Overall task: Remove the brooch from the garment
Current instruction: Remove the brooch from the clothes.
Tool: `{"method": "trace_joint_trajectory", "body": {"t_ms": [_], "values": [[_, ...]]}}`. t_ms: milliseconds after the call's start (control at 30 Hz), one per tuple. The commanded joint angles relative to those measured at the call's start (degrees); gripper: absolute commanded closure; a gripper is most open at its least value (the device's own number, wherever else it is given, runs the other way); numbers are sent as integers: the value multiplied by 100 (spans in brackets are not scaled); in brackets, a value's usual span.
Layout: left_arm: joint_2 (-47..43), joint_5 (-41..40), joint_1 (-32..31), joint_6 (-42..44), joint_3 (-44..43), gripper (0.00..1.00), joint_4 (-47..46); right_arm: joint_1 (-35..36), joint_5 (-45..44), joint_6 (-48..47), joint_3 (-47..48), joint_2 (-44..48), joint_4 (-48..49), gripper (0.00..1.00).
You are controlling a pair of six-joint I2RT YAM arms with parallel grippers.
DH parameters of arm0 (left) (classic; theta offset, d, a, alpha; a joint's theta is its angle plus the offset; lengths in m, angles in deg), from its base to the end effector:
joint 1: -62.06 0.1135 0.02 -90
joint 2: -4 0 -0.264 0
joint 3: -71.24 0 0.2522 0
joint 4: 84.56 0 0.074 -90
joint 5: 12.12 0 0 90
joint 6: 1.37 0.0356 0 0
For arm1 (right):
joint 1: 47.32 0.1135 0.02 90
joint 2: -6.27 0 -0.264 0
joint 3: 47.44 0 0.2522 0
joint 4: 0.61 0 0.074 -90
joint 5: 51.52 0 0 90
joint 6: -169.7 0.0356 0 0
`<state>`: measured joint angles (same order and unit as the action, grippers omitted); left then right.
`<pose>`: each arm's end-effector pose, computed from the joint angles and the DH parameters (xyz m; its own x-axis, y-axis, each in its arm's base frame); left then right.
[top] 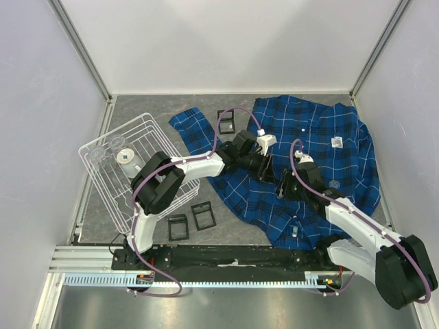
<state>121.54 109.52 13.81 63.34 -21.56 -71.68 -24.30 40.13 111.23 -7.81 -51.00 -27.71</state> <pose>0.2882 -0.3509 0.1784 -0.7571 0.3020 -0.5794 0.6508 0.4268 -0.6279 0.1795 0.0774 0.1820 -0.7665 0.2423 -0.5948 -0.0104 0.9213 0.3887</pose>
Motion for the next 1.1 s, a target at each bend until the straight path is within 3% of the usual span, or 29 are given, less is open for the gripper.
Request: {"method": "trace_joint_trajectory", "body": {"t_ms": [0,267,500,567,833,933,1067], "values": [[-187,754,9,700,3,54,-553,-9,-94,-200,173,-187,341,59],[85,1081,96,1246,3,60,-878,0,-95,-288,59,-389,534,76],[331,1459,105,2036,13,58,-888,-9,-297,-156,32,-425,464,91],[393,1494,105,2256,-32,58,-800,-9,-323,-130,24,-416,438,100],[823,1653,149,2636,-313,63,-720,-17,-236,-235,-46,-442,525,100],[946,1626,202,2337,-436,65,-746,-9,-244,-270,-56,-442,552,100],[1095,1547,228,1846,-436,59,-1097,-9,-227,-209,-169,-337,683,100]]}}
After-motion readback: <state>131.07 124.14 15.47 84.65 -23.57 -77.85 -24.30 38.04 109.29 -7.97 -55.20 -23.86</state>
